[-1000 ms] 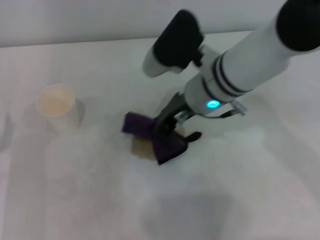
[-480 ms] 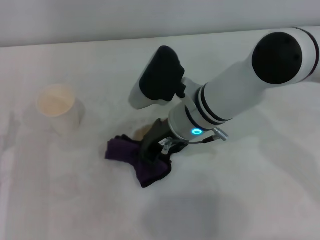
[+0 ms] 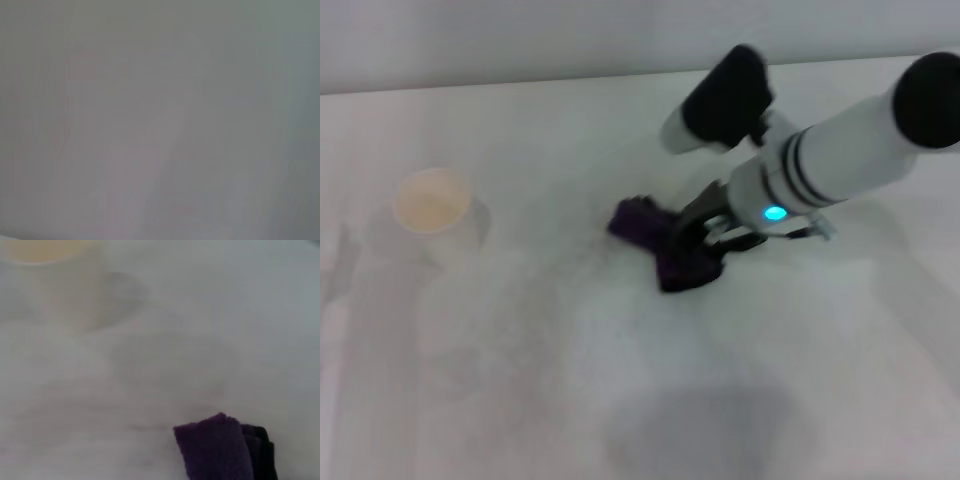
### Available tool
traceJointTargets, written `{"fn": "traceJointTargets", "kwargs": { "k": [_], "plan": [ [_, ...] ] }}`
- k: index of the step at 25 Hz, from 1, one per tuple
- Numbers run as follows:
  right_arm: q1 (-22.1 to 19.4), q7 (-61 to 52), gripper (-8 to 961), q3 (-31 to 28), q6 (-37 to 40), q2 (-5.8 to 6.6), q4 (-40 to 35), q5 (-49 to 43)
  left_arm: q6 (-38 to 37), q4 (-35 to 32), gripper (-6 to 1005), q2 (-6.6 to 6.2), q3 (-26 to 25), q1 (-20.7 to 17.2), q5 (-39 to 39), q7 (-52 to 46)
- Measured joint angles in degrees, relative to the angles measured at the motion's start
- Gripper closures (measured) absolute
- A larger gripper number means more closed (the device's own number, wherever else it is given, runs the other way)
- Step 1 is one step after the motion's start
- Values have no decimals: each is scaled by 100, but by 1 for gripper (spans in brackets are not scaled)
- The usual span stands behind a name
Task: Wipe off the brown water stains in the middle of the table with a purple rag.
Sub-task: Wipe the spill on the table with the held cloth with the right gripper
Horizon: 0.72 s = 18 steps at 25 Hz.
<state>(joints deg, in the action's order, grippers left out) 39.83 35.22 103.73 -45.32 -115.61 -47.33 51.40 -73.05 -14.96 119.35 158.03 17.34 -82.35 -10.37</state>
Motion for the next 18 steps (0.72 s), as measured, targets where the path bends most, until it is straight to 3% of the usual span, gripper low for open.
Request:
{"fn": "traceJointTargets", "kwargs": {
  "k": [5,8,18],
  "plan": [
    [-110,-13,852,-931,-28,19,92,-485,2,18,115,0,-4,-5,0,0],
    [-119,11,855,-1012,-36,6,113,-436,4,24,115,0,-15,-7,-1,0],
    [196,61,856,819,-19,-58,-375,1052,-4,29,115,-7,-34,63,-1,0]
  ]
}}
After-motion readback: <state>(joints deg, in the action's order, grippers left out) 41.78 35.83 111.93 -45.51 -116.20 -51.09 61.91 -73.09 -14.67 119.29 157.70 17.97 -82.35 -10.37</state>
